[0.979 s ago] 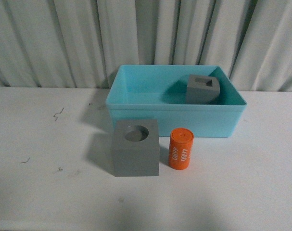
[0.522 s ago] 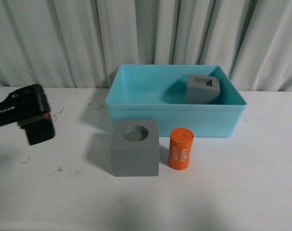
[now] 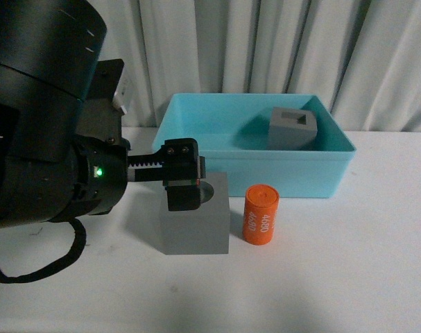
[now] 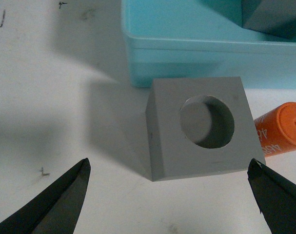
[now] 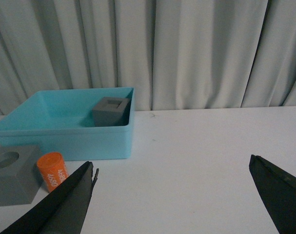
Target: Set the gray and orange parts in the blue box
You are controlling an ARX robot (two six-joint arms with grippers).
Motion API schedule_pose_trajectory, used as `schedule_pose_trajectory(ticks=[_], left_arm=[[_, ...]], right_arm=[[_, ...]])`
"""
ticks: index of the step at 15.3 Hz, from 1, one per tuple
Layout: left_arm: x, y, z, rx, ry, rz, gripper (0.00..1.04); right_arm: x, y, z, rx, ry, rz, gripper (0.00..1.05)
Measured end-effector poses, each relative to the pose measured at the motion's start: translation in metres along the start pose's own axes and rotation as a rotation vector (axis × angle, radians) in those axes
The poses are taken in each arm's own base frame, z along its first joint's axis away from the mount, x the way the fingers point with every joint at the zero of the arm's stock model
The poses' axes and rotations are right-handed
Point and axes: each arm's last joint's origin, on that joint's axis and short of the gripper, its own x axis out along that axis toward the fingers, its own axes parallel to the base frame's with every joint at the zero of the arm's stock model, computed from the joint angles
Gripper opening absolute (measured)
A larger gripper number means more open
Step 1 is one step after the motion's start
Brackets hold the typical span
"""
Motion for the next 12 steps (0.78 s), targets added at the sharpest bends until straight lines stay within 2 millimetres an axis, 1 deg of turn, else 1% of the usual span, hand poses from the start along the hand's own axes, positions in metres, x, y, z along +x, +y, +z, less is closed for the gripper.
schedule_pose_trajectory(ticks=[4,7,11,12], left_arm=[[0.019,-0.001,0.008,0.028,0.003,-0.012,0.98],[0.036,0.004,0.004,0.05,0.04,0.001,0.98],[0.055,0.001,0.006,0.06,0.058,-0.006,0.98],[0.056,0.0,0.006,0.06,0.058,-0.006,0.98]], right_arm=[[0.0,0.0,0.0,0.0,0.0,0.0,0.98],[0.0,0.0,0.0,0.0,0.0,0.0,0.98],[0.0,0.0,0.0,0.0,0.0,0.0,0.98],[0.0,0.0,0.0,0.0,0.0,0.0,0.98]])
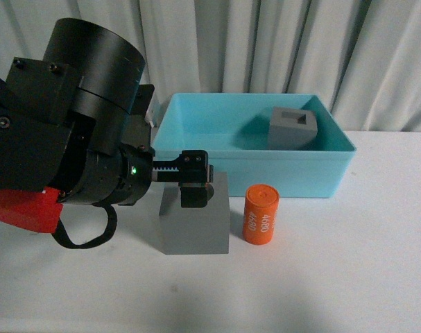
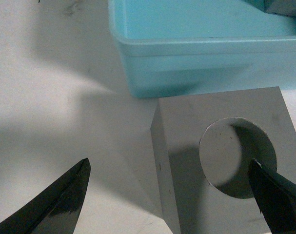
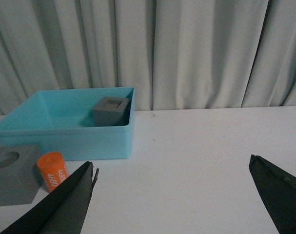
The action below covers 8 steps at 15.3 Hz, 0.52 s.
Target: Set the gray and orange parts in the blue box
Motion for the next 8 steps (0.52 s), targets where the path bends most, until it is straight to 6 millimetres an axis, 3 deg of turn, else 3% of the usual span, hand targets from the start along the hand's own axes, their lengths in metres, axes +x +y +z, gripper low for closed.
schedule_pose_trajectory(ticks=[8], left_arm=[[0.0076,-0.0015,-0.0002,0.002,0.011,-0.001,0.98]], right_arm=[[0.0,0.0,0.0,0.0,0.0,0.0,0.98]])
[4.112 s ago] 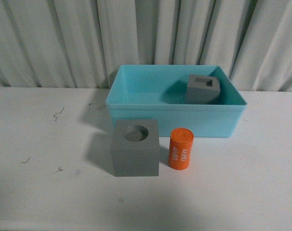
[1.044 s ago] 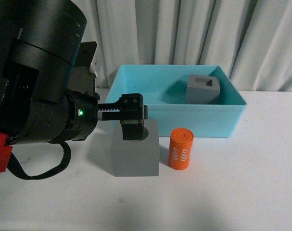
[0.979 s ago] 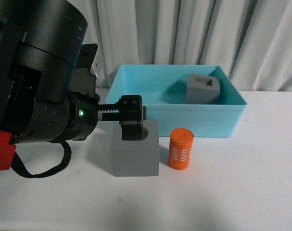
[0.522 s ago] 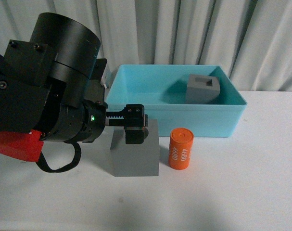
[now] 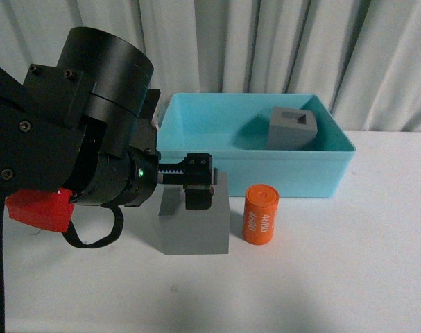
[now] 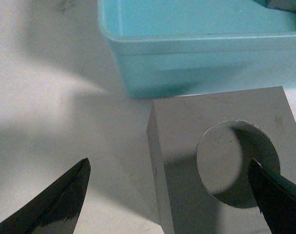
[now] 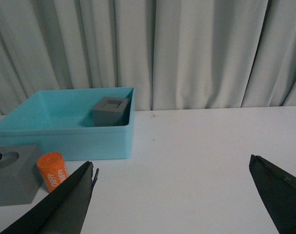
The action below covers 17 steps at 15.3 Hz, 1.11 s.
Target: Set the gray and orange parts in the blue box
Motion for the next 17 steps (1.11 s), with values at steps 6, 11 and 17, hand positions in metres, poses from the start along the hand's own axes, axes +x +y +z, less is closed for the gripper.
schedule_pose_trajectory(ticks=[6,11,17], left_arm=[[0.016,0.0,-0.004,0.026,0.03,-0.002,0.98],[0.017,-0.001,-0.004,0.045,0.033,-0.013,0.79],[0.01,-0.008,-0.008,0.05,0.031,-0.036,0.22]], right_arm=[[0.0,0.0,0.0,0.0,0.0,0.0,0.98],[0.0,0.0,0.0,0.0,0.0,0.0,0.98],[0.0,0.0,0.0,0.0,0.0,0.0,0.98]])
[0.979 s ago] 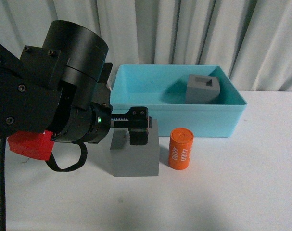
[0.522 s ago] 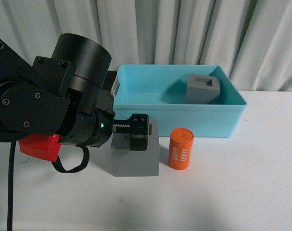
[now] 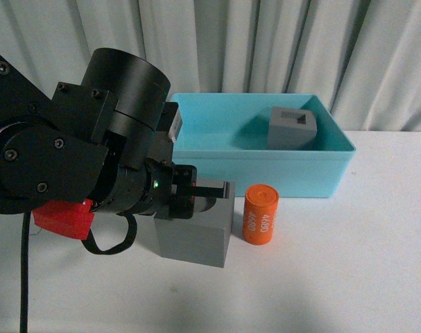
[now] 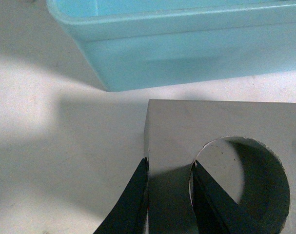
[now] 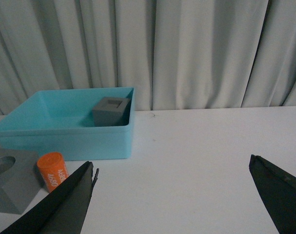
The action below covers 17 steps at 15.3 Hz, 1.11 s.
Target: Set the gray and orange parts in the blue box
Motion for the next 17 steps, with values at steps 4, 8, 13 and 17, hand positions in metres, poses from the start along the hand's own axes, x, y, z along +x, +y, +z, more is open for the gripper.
schedule_pose_trajectory(ticks=[4,8,13,17], left_arm=[[-0.043,0.031,0.001,-0.092,-0.003,0.032,0.18],[-0.076,0.051,0.036,-0.192,-0.104,0.056,0.18],[-0.125,0.043,0.113,-0.269,-0.296,-0.058,0.18],[-0.081,0.031,0.151,-0.22,-0.27,-0.066,0.18]], right_arm=[[0.0,0.0,0.0,0.0,0.0,0.0,0.98],[0.0,0.0,0.0,0.0,0.0,0.0,0.98],[0.0,0.0,0.0,0.0,0.0,0.0,0.98],[0.0,0.0,0.0,0.0,0.0,0.0,0.98]])
